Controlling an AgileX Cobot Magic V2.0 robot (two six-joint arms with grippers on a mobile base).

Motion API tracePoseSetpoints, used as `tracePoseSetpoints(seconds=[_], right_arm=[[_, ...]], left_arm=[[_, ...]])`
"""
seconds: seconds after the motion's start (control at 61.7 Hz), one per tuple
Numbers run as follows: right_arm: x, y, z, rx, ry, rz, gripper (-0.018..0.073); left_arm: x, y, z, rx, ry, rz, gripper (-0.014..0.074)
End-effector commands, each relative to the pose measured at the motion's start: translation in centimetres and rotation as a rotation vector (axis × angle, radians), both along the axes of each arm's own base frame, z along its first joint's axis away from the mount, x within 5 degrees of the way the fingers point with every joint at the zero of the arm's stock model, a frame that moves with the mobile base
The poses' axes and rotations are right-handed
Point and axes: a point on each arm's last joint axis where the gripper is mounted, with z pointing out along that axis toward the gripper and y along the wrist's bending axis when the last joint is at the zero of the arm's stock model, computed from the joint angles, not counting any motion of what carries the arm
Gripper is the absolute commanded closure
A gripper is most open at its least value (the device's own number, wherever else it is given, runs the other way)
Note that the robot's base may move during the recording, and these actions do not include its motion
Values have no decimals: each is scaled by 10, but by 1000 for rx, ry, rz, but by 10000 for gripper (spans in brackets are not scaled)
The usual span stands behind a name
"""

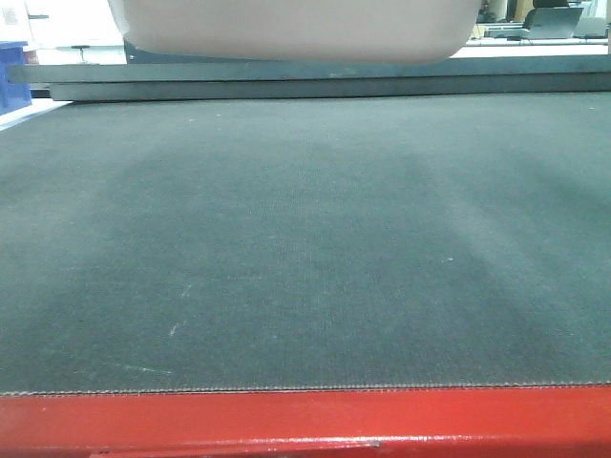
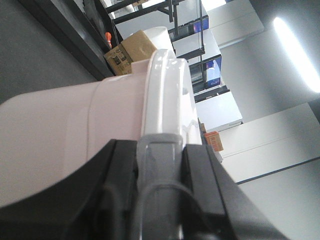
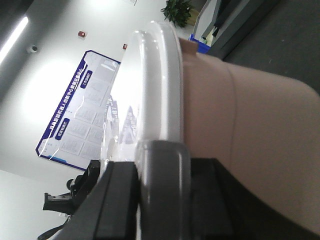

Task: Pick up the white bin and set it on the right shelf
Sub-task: 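Lift the pink bin off the table with both grippers, then hold the bin raised while the base turns away from the table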

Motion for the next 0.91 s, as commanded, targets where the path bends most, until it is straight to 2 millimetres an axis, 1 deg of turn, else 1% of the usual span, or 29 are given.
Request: tracePoseSetpoints(seconds=[0.0, 0.195, 0.892], right_arm=[[-41, 32, 52, 132, -209, 325, 493], [-44, 32, 70, 118, -269, 329, 493], [-43, 31, 70, 115, -268, 315, 493]], left_arm=[[-62, -42, 51, -179, -215, -491, 723], [-62, -42, 51, -179, -215, -491, 723], [-62, -42, 51, -179, -215, -491, 723]])
